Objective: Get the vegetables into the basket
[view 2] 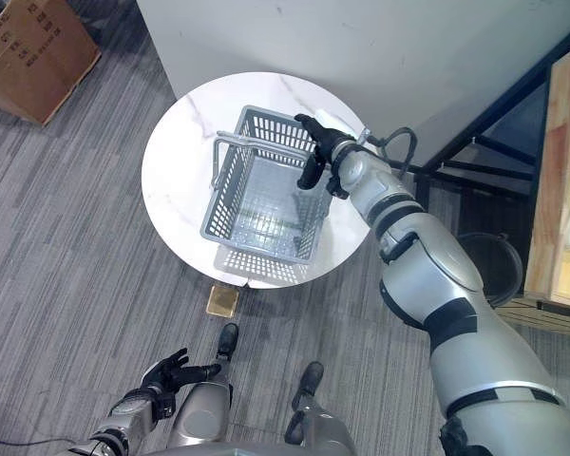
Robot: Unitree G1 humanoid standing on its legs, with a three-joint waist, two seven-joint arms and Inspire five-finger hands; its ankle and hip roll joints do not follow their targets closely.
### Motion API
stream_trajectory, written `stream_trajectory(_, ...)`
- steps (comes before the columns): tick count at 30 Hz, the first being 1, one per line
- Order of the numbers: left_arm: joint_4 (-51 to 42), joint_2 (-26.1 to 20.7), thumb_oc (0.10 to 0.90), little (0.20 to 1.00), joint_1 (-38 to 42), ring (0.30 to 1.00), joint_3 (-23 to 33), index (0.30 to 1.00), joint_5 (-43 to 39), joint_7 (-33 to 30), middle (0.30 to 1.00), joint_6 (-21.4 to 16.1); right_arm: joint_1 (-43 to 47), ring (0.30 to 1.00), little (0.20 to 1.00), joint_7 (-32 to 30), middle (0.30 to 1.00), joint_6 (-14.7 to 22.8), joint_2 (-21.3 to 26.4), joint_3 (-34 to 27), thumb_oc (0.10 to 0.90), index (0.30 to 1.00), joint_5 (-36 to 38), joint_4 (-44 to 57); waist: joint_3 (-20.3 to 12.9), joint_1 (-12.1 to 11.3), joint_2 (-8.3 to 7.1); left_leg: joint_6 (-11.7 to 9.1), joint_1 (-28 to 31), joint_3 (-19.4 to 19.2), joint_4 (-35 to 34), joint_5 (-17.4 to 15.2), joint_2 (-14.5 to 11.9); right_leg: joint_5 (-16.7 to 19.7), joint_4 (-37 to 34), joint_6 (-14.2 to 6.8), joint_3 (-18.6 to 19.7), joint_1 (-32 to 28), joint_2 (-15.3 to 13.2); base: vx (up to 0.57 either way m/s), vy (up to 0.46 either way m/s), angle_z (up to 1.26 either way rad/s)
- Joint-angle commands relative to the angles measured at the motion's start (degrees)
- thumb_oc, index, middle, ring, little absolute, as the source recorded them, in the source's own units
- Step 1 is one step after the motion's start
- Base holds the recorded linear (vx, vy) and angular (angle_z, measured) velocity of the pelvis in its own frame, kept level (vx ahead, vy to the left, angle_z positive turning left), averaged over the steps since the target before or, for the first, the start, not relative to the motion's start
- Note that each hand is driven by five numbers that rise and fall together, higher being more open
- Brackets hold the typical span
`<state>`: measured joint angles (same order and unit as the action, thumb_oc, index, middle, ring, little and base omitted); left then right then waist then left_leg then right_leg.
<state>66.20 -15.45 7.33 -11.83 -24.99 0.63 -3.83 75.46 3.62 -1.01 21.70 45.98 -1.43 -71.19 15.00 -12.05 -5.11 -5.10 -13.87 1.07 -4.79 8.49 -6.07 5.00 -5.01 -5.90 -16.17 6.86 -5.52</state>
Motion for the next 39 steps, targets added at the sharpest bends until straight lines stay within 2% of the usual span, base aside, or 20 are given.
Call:
stream_trajectory(1,1.1,-2.4,0.900,1.000,-1.4,1.000,-5.2,1.000,0.4,0.0,1.000,1.1,11.0,0.300,0.300,-1.3,0.300,1.2,1.7,3.2,0.400,0.300,-2.5,-2.5,1.2,-0.8,-1.97,-1.7,3.8,-1.0,-0.2,-1.8,2.4,0.1,0.0,-3.8,4.4,-3.1,-1.2,0.00,0.000,0.00)
stream_trajectory(6,0.9,-2.7,0.900,1.000,0.3,1.000,-5.6,1.000,0.1,-0.2,1.000,1.6,9.7,0.300,0.300,-1.5,0.300,0.6,-2.1,1.1,0.400,0.300,-2.3,-3.0,1.2,-0.3,-1.74,-1.6,5.0,-1.0,-0.2,-2.0,2.2,0.0,0.0,-3.5,4.6,-3.9,-1.3,0.00,0.012,-0.01)
stream_trajectory(14,1.3,-2.9,0.900,1.000,1.5,1.000,-4.9,1.000,-0.2,0.1,1.000,1.9,6.0,0.300,0.300,-0.4,0.300,0.1,-4.1,-1.6,0.400,0.300,0.8,-1.2,0.7,0.5,-1.87,-1.3,7.2,-2.2,-0.2,-2.6,2.0,0.2,0.0,-3.3,5.8,-4.9,-1.4,0.00,0.000,0.00)
stream_trajectory(17,2.2,-3.0,0.900,1.000,1.1,1.000,-4.1,1.000,0.7,0.7,1.000,2.2,2.8,0.300,0.300,0.9,0.300,-0.1,-5.5,-2.7,0.400,0.300,2.8,2.6,-0.8,1.4,-2.25,-0.8,9.7,-3.5,-0.2,-3.4,2.1,0.2,0.0,-3.1,6.8,-6.7,-1.5,0.04,0.028,-0.10)
stream_trajectory(21,2.6,-3.2,0.900,1.000,0.5,1.000,-3.5,1.000,1.8,1.4,1.000,2.5,1.3,0.300,0.300,1.6,0.300,-0.3,-4.7,-3.0,0.400,0.300,3.7,9.6,-2.1,2.7,-2.46,-0.6,11.7,-4.7,-0.2,-4.0,2.0,-0.1,0.4,-3.0,7.7,-7.9,-1.5,0.02,0.029,-0.25)
stream_trajectory(22,3.2,-3.3,0.900,1.000,0.1,1.000,-2.5,1.000,2.6,1.7,1.000,2.8,-0.4,0.300,0.300,2.7,0.300,-0.5,-2.1,-3.2,0.400,0.300,4.6,18.1,-3.5,4.4,-2.48,-0.3,13.6,-5.8,-0.2,-4.6,2.0,-0.3,0.8,-3.0,8.4,-8.7,-1.6,0.05,0.046,-0.20)
stream_trajectory(26,4.0,-3.1,0.900,1.000,-0.5,1.000,-0.4,1.000,3.3,2.1,1.000,3.3,-2.5,0.300,0.300,4.0,0.300,-0.6,3.6,-4.1,0.400,0.300,4.6,31.6,-5.3,7.6,-2.08,0.0,16.3,-7.9,-0.2,-5.3,1.9,-0.7,1.3,-2.9,10.2,-9.8,-1.5,0.03,0.038,-0.29)
stream_trajectory(28,4.3,-3.0,0.900,1.000,-0.5,1.000,-0.1,1.000,3.3,2.2,1.000,3.4,-3.2,0.300,0.300,4.2,0.300,-0.6,4.7,-4.5,0.400,0.300,4.6,33.6,-5.7,8.1,-1.88,0.0,16.8,-8.3,-0.2,-5.5,1.9,-0.8,1.3,-2.9,10.4,-10.0,-1.5,0.02,0.029,-0.28)
stream_trajectory(29,4.6,-2.7,0.900,1.000,-0.8,1.000,0.7,1.000,3.8,2.5,1.000,3.6,-5.0,0.300,0.300,4.6,0.300,-0.7,9.0,-5.8,0.400,0.300,4.1,39.8,-6.5,9.6,-1.41,0.0,17.4,-9.0,-0.2,-5.7,1.9,-1.1,1.6,-2.8,10.8,-10.4,-1.4,0.03,0.038,-0.11)
stream_trajectory(31,4.8,-2.5,0.900,1.000,-1.1,1.000,1.4,1.000,4.4,2.8,1.000,3.7,-7.2,0.300,0.300,4.9,0.300,-0.2,12.6,-7.2,0.400,0.300,4.5,45.0,-7.1,10.8,-0.95,0.0,18.0,-9.5,-0.2,-5.7,1.9,-1.3,1.8,-2.8,11.1,-10.7,-1.4,0.02,0.013,-0.18)
stream_trajectory(32,4.8,-2.5,0.900,1.000,-1.1,1.000,1.4,1.000,4.4,2.8,1.000,3.7,-7.4,0.300,0.300,4.9,0.300,-0.3,12.7,-7.3,0.400,0.300,4.5,45.2,-7.1,10.7,-0.93,0.0,18.0,-9.5,-0.2,-5.8,1.9,-1.3,1.8,-2.8,11.1,-10.7,-1.4,0.02,0.002,-0.31)
stream_trajectory(33,5.2,-2.2,0.900,1.000,-1.6,1.000,2.1,1.000,5.2,3.1,1.000,4.0,-10.8,0.300,0.300,5.4,0.300,0.1,16.4,-9.3,0.400,0.300,5.0,50.8,-7.4,12.0,-0.40,0.1,18.7,-10.2,-0.2,-6.0,1.8,-1.4,2.1,-2.8,11.6,-10.9,-1.5,0.02,0.009,-0.36)
stream_trajectory(35,5.4,-1.6,0.900,1.000,-2.4,1.000,2.4,1.000,6.6,3.7,1.000,4.0,-15.4,0.300,0.300,7.0,0.300,0.5,20.0,-11.3,0.400,0.300,5.5,56.1,-8.0,12.7,0.23,0.1,19.6,-10.9,-0.2,-6.3,1.8,-1.6,2.2,-2.8,12.3,-11.2,-1.4,0.04,0.006,-0.14)
stream_trajectory(39,5.3,-0.9,0.900,1.000,-3.3,1.000,2.4,1.000,8.0,3.9,1.000,4.1,-21.1,0.300,0.300,7.9,0.300,0.8,23.8,-14.4,0.400,0.300,6.5,61.7,-8.5,13.8,1.05,0.2,20.4,-11.9,-0.2,-6.6,1.9,-1.8,2.3,-2.9,13.1,-11.3,-1.3,0.02,-0.005,-0.22)
